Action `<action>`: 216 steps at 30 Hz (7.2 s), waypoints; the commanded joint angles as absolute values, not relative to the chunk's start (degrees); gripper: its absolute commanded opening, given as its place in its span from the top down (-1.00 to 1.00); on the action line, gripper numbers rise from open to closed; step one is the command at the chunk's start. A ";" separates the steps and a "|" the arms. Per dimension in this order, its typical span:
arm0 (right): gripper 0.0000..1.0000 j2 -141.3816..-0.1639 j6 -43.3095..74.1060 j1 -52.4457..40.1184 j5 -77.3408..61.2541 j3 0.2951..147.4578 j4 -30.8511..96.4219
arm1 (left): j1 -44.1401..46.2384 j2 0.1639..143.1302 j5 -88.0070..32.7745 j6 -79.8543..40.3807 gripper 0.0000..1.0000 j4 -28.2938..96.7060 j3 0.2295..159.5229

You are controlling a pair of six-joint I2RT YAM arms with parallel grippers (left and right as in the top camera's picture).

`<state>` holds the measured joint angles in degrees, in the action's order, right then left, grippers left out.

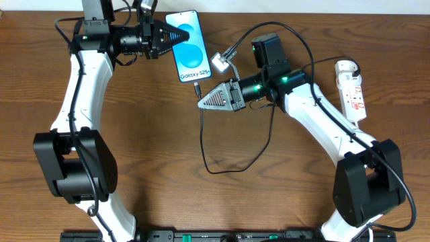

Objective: Plug charger to phone and switch on socket

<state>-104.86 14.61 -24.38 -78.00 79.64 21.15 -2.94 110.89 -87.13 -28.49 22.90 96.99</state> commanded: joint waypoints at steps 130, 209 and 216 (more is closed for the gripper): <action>0.23 -104.66 14.48 -22.59 -34.79 79.37 46.83 | -5.17 115.79 -61.84 -13.10 0.85 25.19 72.97; 0.30 -104.66 13.58 -22.59 -31.59 79.37 49.54 | -2.63 119.92 -27.77 -13.13 0.12 31.66 72.16; 0.29 -104.66 13.17 -22.59 -31.62 79.37 49.63 | -2.63 119.92 -25.98 -13.13 0.11 31.88 72.16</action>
<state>-104.88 14.39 -22.72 -31.64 78.83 49.47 -2.39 117.19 -36.91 -13.65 31.07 73.32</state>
